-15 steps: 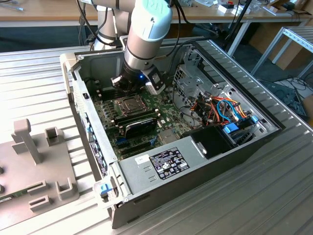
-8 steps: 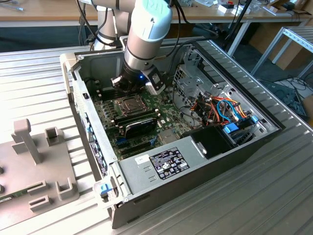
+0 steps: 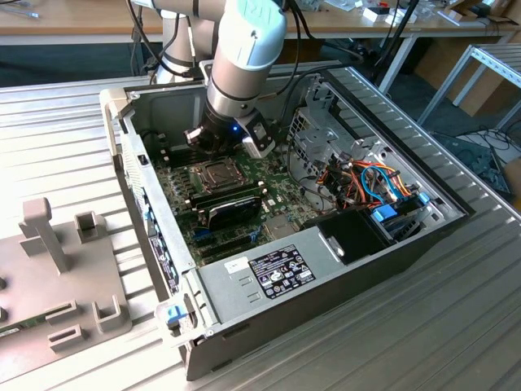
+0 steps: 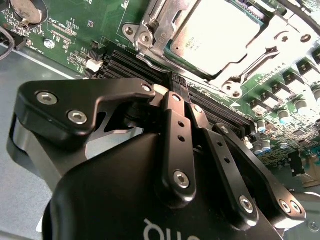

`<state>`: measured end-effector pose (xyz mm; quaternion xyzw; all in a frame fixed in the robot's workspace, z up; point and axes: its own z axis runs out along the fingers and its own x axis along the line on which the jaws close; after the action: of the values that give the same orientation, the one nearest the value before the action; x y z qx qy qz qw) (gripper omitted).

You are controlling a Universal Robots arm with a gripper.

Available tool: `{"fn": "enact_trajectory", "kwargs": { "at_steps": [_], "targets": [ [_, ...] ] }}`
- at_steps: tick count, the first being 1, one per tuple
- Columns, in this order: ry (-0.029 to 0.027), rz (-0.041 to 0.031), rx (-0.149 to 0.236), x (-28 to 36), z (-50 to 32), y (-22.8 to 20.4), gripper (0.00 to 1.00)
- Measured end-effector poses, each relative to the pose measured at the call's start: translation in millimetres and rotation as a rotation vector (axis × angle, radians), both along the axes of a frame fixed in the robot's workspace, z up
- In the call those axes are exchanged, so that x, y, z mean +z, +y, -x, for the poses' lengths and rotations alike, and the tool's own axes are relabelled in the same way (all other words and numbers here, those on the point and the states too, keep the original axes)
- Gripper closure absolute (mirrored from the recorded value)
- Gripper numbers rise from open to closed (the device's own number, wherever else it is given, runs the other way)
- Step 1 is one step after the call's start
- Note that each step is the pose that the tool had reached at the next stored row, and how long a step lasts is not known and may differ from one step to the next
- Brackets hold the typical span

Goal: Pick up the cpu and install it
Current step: 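Install the first cpu locking lever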

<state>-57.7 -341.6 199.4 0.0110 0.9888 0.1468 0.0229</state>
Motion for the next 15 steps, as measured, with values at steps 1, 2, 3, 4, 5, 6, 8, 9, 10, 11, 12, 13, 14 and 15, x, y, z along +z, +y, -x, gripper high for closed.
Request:
{"fn": "enact_trajectory", "kwargs": {
  "at_steps": [1,2,3,4,5,6,8,9,10,11,12,13,14,15],
  "targets": [
    [0.0,0.0001,0.0,0.0,0.0,-0.1,0.89],
    [0.0001,0.0002,0.0,0.0,0.0,-0.2,0.89],
    [0.0002,0.0004,0.0,0.1,0.1,-0.3,0.89],
    [0.0002,0.0004,0.0,-0.1,0.1,-0.4,0.89],
    [0.0002,0.0003,0.0,-0.3,0.1,-0.4,0.89],
    [0.0002,0.0004,0.0,-0.6,0.1,-0.5,0.89],
    [0.0003,0.0006,0.0,-1.1,0.1,-0.5,0.89],
    [0.0004,0.0007,0.0,-1.4,0.1,-0.5,0.89],
    [0.0003,0.0007,0.0,-1.7,0.1,-0.5,0.89],
    [0.0003,0.0007,0.0,-2.0,0.1,-0.5,0.89],
    [0.0003,0.0007,0.0,-2.3,0.1,-0.5,0.89],
    [0.0,-0.0004,0.0,-3.4,0.0,-0.3,0.89],
    [0.0003,0.0005,0.0,-3.6,0.1,-0.4,0.89],
    [0.0002,0.0005,0.0,-3.6,0.1,-0.5,0.89]
  ]
}}
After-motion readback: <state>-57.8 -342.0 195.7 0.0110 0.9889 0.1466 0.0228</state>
